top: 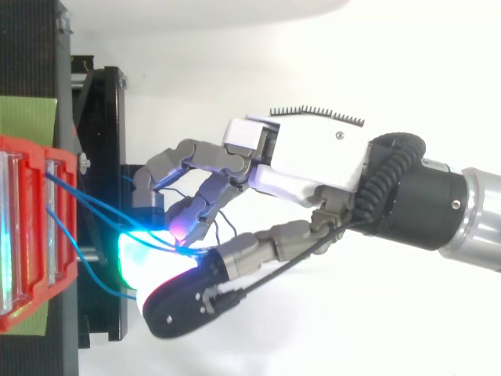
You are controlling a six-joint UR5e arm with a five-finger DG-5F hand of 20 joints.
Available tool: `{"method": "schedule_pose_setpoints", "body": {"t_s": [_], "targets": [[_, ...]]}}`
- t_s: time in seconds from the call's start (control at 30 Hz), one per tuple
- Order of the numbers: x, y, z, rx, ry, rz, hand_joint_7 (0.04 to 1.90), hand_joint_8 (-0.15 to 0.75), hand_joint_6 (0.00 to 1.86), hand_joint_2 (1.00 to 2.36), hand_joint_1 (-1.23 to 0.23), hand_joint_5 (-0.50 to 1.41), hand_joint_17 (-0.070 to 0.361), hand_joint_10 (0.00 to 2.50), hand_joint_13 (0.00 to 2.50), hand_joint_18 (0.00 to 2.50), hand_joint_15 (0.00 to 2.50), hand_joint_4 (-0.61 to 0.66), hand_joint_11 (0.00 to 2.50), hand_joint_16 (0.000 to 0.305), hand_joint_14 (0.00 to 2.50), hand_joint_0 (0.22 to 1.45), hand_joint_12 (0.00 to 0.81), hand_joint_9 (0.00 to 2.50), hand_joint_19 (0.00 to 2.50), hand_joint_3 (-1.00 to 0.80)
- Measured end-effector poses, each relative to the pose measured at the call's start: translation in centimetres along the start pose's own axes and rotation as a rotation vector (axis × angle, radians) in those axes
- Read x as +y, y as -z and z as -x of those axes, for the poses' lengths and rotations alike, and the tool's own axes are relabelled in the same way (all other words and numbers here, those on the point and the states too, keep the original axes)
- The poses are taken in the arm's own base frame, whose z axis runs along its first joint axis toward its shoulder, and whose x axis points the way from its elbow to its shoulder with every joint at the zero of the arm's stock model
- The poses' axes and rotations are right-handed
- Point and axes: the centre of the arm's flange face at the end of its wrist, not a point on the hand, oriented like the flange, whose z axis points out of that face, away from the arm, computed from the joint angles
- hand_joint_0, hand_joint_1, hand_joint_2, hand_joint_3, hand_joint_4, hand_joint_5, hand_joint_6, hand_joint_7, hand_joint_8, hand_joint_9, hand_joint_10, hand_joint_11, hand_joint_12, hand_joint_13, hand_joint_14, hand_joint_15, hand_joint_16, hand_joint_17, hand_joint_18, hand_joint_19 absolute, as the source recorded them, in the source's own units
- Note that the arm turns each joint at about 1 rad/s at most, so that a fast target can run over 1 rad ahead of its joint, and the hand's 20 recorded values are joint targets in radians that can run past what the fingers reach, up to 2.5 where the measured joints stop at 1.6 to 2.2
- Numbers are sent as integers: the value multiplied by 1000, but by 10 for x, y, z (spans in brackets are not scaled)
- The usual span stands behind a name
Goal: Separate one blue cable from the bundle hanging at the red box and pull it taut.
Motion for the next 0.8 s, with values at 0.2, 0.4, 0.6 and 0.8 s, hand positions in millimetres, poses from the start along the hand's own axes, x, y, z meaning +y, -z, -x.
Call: {"method": "schedule_pose_setpoints", "body": {"t_s": [0.2,0.4,0.6,0.8], "targets": [[0,0,2,0,13,-1,945,386,845,1013,-529,-159,121,18,767,753,538,124,949,54,17,612,402,1037,630,-349],[0,0,2,-1,16,-1,1014,386,895,1023,-745,-187,124,17,743,745,535,83,990,55,17,613,409,978,617,-75],[0,0,2,-1,16,-1,993,363,916,1022,-885,-204,123,17,682,723,504,50,996,55,16,717,400,920,579,-198],[0,0,2,-1,16,-1,1070,356,914,1000,-920,-187,120,17,658,707,466,88,997,53,16,793,392,922,527,-500]]}}
